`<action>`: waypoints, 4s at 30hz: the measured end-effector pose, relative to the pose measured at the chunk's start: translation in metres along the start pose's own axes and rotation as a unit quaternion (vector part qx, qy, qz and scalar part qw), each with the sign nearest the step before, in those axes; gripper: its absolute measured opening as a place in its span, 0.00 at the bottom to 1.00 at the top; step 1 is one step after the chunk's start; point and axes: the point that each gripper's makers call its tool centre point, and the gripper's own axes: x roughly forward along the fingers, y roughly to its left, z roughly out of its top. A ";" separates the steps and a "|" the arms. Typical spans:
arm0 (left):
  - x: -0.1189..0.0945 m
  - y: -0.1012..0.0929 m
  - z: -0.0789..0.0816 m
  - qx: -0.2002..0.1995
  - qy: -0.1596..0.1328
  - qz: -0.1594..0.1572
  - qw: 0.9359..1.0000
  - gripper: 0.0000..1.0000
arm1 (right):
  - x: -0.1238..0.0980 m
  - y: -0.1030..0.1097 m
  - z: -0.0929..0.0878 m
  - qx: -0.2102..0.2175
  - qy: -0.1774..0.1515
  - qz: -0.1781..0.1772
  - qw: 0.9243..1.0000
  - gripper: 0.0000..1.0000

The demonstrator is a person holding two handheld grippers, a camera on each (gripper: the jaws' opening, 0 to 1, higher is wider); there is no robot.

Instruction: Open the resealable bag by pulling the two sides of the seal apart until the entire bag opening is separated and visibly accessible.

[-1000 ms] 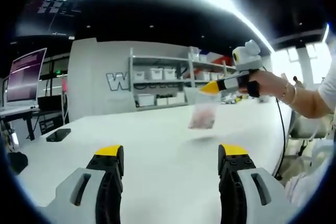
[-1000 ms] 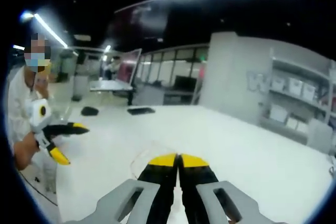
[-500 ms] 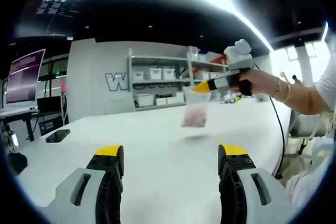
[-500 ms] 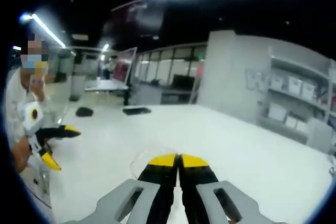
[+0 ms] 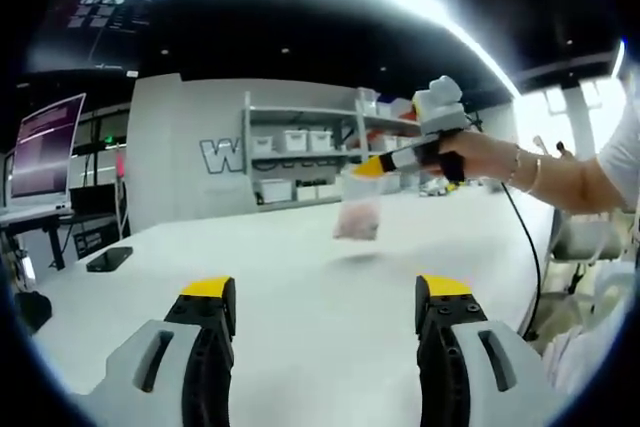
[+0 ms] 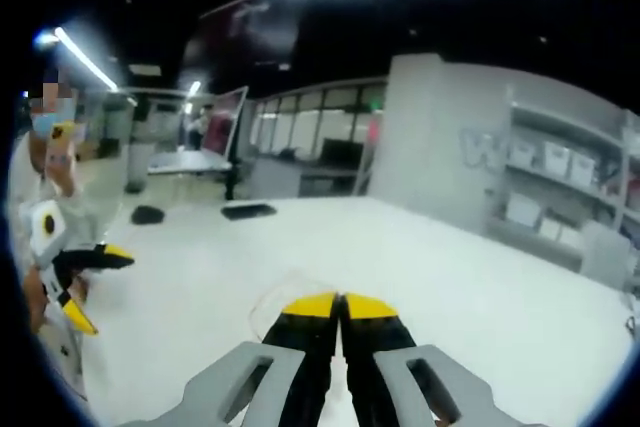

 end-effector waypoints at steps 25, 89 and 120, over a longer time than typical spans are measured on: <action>-0.001 -0.005 -0.001 0.004 -0.001 -0.002 1.000 0.73 | 0.039 -0.030 -0.002 0.023 0.015 -0.031 0.999 0.00; 0.006 0.000 -0.014 0.007 0.021 -0.010 1.000 0.69 | 0.127 -0.091 -0.007 0.044 0.044 -0.086 0.994 0.00; 0.007 -0.002 -0.022 0.005 0.031 -0.013 0.999 0.68 | 0.156 -0.100 -0.018 0.003 0.064 -0.123 0.990 0.00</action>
